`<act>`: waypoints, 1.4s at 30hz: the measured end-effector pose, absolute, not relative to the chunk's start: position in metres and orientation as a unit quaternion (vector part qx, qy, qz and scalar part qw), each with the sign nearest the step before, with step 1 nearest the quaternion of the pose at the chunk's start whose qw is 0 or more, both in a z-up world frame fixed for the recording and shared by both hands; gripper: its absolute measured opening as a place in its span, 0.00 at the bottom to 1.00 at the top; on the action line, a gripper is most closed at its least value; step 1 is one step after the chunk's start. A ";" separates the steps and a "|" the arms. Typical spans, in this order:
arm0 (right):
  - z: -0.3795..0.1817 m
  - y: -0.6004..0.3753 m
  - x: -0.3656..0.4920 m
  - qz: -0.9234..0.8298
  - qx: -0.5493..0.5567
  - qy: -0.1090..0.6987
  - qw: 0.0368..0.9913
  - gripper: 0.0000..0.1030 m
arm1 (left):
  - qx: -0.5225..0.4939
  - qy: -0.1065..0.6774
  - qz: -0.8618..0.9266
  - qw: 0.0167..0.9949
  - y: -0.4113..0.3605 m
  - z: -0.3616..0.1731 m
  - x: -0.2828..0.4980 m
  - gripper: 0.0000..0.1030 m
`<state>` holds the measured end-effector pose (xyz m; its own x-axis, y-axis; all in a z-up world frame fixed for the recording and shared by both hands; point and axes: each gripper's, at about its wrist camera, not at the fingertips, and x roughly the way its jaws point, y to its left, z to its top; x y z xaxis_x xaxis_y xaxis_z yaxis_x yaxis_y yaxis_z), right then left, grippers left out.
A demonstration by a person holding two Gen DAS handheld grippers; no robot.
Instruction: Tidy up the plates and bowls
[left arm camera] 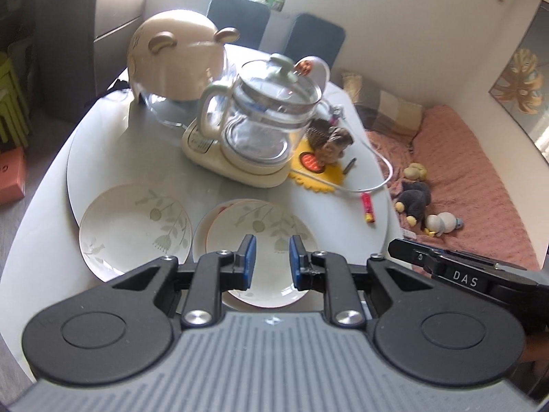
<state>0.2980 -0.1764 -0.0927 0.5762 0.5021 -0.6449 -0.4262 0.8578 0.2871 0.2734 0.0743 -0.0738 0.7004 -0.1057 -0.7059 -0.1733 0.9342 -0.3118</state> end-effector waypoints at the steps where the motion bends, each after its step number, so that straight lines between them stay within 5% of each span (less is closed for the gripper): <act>1: -0.088 -0.177 0.291 0.262 0.053 0.374 0.888 0.16 | -0.179 0.384 0.013 0.906 0.073 -0.070 0.268 0.22; 19: -0.068 -0.173 0.200 0.232 0.033 0.347 0.908 0.16 | -0.147 0.391 -0.027 0.908 0.057 -0.066 0.207 0.22; 42: -0.076 -0.214 0.190 0.273 0.024 0.356 0.893 0.15 | -0.181 0.409 0.019 0.894 0.012 -0.071 0.193 0.22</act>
